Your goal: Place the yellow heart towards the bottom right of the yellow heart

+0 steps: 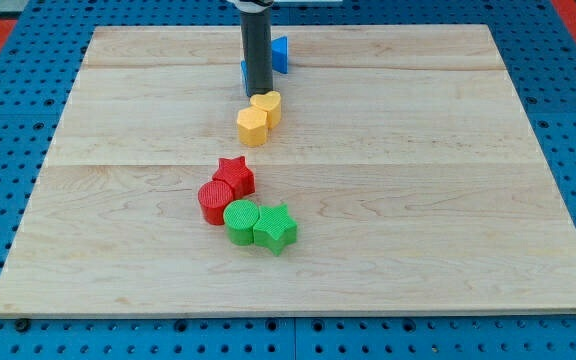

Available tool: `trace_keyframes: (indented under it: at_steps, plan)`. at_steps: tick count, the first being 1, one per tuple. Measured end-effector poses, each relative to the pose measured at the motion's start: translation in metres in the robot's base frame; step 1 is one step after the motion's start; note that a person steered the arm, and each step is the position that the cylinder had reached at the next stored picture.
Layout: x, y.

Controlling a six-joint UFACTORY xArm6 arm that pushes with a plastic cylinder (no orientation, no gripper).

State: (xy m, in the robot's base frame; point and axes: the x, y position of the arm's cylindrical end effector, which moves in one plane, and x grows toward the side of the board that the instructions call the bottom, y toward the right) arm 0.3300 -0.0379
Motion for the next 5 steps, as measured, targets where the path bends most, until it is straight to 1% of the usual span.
trace_keyframes:
  at_steps: [2, 3, 5]
  plan:
    - [0.009, -0.002]
    - [0.051, -0.003]
    - [0.080, -0.010]
